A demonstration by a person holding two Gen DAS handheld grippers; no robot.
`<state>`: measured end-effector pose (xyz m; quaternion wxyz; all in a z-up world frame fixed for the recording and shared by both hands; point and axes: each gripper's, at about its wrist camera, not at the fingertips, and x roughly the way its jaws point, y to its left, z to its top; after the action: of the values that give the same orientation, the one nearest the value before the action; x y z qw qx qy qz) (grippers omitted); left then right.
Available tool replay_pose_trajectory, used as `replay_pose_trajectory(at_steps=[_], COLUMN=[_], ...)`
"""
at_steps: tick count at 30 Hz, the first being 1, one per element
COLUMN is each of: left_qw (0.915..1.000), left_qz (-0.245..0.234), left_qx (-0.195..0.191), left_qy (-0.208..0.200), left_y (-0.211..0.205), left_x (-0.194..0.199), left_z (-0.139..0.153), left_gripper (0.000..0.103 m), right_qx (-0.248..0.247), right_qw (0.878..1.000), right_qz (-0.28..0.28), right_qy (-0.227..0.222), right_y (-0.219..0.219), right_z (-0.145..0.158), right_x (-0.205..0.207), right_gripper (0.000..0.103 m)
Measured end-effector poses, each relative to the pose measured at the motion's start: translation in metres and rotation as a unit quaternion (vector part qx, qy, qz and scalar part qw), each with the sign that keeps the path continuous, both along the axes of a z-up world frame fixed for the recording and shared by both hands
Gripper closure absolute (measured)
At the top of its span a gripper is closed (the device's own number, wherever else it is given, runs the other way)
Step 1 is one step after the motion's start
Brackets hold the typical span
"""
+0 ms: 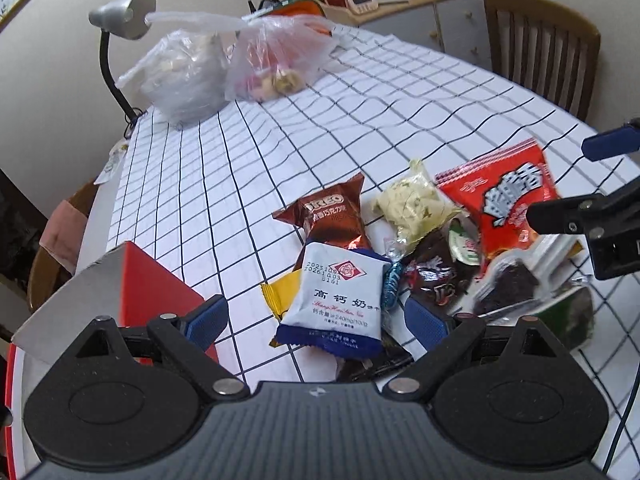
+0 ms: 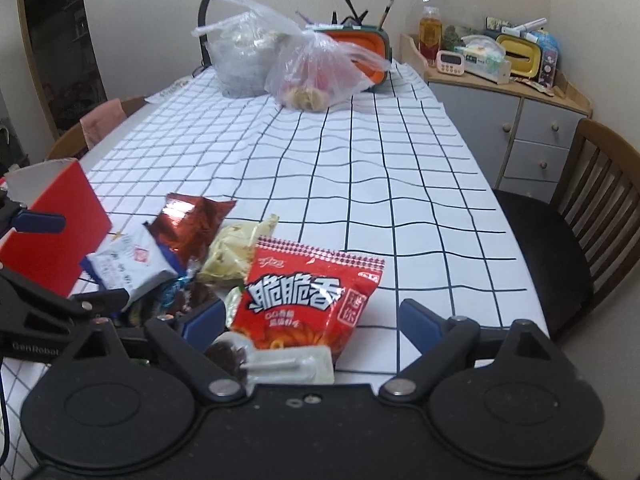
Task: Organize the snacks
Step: 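Grasp the white biscuit pack with the left gripper while the right gripper grasps the red chip bag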
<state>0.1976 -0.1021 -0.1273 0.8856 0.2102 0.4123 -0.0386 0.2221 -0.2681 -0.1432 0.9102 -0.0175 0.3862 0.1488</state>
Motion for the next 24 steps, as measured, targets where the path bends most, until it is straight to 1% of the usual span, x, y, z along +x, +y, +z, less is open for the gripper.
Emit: replay_pose_trajectory(at_steps=[4,8,11,13,15,17,18,19,21,24], left_qw=[0.9998,0.9996,0.9986,0.9978,0.9972,0.9967,0.9968,0.9971,0.9975,0.9981], left_qz=[-0.005,-0.014,-0.027,-0.036,-0.043,-0.043,-0.041,-0.038,-0.034,-0.025], left_qx=[0.016,0.026,0.046,0.055,0.062,0.069,0.068,0.065,0.062,0.056], left_qy=[0.006,0.003,0.001,0.001,0.001,0.003,0.006,0.009,0.011,0.011], left_y=[-0.004,-0.008,-0.014,-0.017,-0.019,-0.021,-0.021,-0.02,-0.02,-0.018], left_x=[0.008,0.011,0.013,0.014,0.014,0.016,0.018,0.02,0.022,0.025], left_z=[-0.009,-0.015,-0.022,-0.025,-0.028,-0.032,-0.032,-0.033,-0.033,-0.033], left_gripper=[0.007,0.011,0.013,0.019,0.02,0.028,0.035,0.039,0.04,0.046], right_qx=[-0.005,-0.012,-0.018,-0.02,-0.024,-0.029,-0.031,-0.033,-0.037,-0.031], right_qw=[1.0,0.999,0.999,0.999,0.999,0.999,0.999,0.999,0.998,0.999], right_qz=[0.002,-0.005,-0.009,-0.01,-0.012,-0.012,-0.011,-0.01,-0.009,-0.011], right_qy=[0.018,0.031,0.037,0.038,0.04,0.042,0.041,0.04,0.042,0.042], right_y=[0.011,0.02,0.024,0.026,0.028,0.029,0.031,0.031,0.032,0.03], right_z=[-0.01,-0.018,-0.023,-0.024,-0.026,-0.028,-0.028,-0.029,-0.03,-0.03], right_x=[0.014,0.024,0.028,0.03,0.032,0.034,0.034,0.034,0.035,0.034], right_gripper=[0.01,0.009,0.009,0.008,0.008,0.009,0.009,0.01,0.012,0.015])
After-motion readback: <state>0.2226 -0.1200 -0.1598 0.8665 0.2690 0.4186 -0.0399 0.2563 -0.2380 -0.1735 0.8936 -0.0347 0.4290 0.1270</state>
